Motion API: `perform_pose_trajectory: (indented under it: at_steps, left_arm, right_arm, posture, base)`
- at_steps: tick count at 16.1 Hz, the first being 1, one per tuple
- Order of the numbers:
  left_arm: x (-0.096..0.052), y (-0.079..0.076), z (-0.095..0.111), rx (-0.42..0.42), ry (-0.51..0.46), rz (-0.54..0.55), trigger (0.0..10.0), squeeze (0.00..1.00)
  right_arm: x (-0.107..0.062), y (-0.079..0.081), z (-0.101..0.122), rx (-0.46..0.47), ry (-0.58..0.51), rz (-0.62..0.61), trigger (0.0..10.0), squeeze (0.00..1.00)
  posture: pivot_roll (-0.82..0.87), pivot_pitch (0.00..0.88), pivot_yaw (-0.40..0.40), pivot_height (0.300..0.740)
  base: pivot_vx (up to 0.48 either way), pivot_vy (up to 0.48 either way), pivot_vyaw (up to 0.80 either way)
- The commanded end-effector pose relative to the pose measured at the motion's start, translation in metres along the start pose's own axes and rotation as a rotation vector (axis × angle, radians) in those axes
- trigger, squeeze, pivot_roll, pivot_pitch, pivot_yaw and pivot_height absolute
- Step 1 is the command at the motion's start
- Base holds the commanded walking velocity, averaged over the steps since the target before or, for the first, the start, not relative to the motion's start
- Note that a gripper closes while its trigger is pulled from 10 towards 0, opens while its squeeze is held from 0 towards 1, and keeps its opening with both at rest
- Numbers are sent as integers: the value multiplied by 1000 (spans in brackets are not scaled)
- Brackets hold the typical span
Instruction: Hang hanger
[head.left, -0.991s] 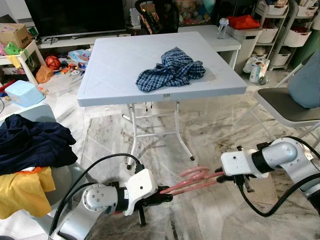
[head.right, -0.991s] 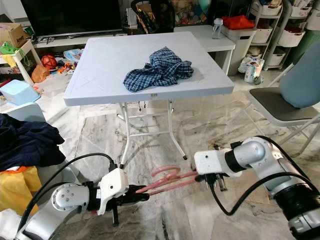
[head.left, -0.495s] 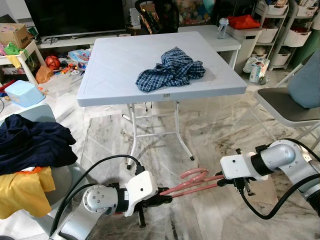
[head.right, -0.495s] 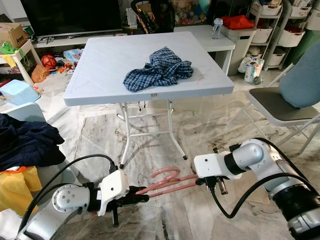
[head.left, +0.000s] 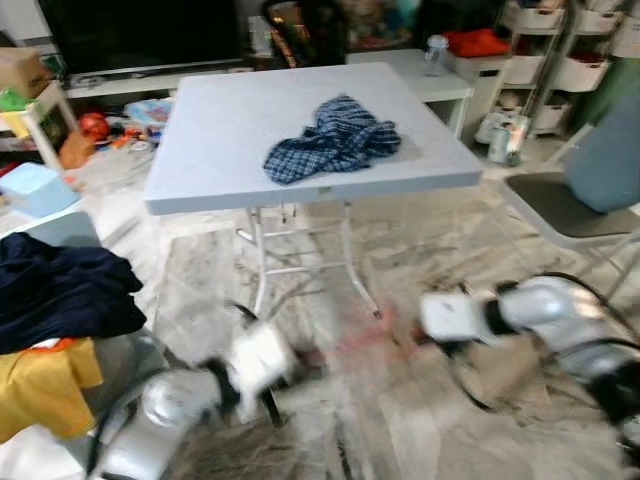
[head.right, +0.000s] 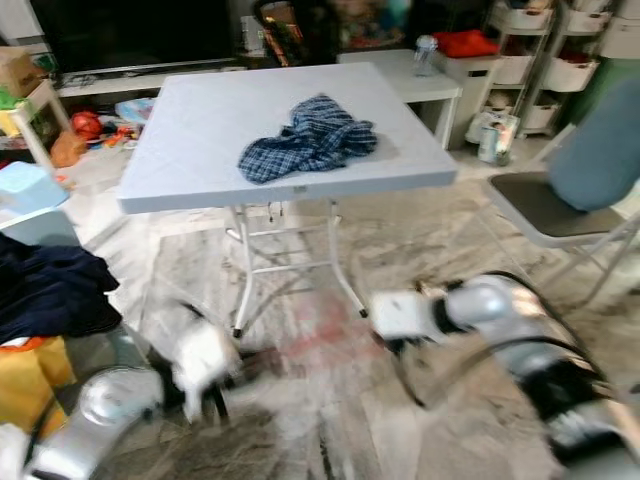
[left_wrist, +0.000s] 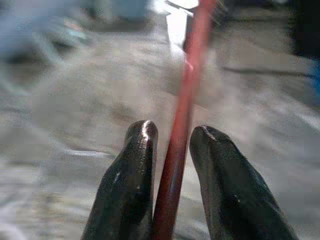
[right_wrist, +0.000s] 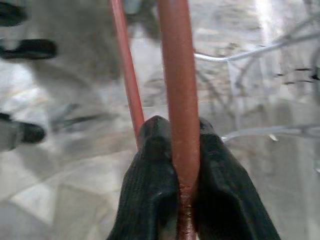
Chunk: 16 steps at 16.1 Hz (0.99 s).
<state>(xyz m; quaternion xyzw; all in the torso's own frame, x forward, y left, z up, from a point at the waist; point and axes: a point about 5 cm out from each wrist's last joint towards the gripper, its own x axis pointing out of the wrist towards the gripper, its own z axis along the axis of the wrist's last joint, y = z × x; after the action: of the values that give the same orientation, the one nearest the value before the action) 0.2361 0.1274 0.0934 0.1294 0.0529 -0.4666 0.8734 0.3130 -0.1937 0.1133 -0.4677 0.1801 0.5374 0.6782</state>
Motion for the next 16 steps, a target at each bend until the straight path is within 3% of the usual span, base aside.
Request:
perform_pose_trajectory:
  at_steps: [1, 3, 6, 8, 11, 13, 15, 16]
  left_arm:
    - [-5, 8, 6, 25, -36, 88, 10000, 1000]
    - [-6, 9, 10, 11, -73, 132, 10000, 1000]
    - [-4, -1, 7, 5, -62, 86, 10000, 1000]
    - [-5, 0, 5, 16, -67, 147, 10000, 1000]
    - [-8, 11, 8, -43, -129, 419, 10000, 1000]
    - [-13, 16, 6, -126, -149, 654, 10000, 1000]
    - [-13, 13, 2, -173, -138, 752, 10000, 1000]
    - [-15, 16, 3, -171, -141, 812, 10000, 1000]
  right_arm:
    - [-7, -8, -8, 31, 32, -76, 0, 0]
    - [-4, -5, -8, 31, 14, -69, 0, 0]
    - [-1, -5, -10, 19, 15, -83, 0, 0]
    - [-1, -5, -17, 96, 39, -147, 0, 0]
    - [4, -2, -26, 458, -16, -341, 0, 0]
    - [9, 6, -32, 727, -53, -487, 0, 0]
    - [12, 23, -33, 904, -60, -554, 0, 0]
    - [10, 28, -29, 1009, -81, -669, 2706, 0]
  posture:
    - [-71, 0, -2, 740]
    - [-72, 0, -5, 740]
    - [-76, 0, -3, 740]
    - [-78, 0, 4, 740]
    - [-98, 0, 10, 740]
    - [-103, 0, 2, 740]
    - [-102, 0, -6, 740]
    - [-104, 0, -7, 740]
  base:
    - [0, 0, 0]
    - [0, 0, 0]
    - [0, 0, 0]
    - [0, 0, 0]
    - [0, 0, 0]
    - [0, 0, 0]
    - [0, 0, 0]
    - [0, 0, 0]
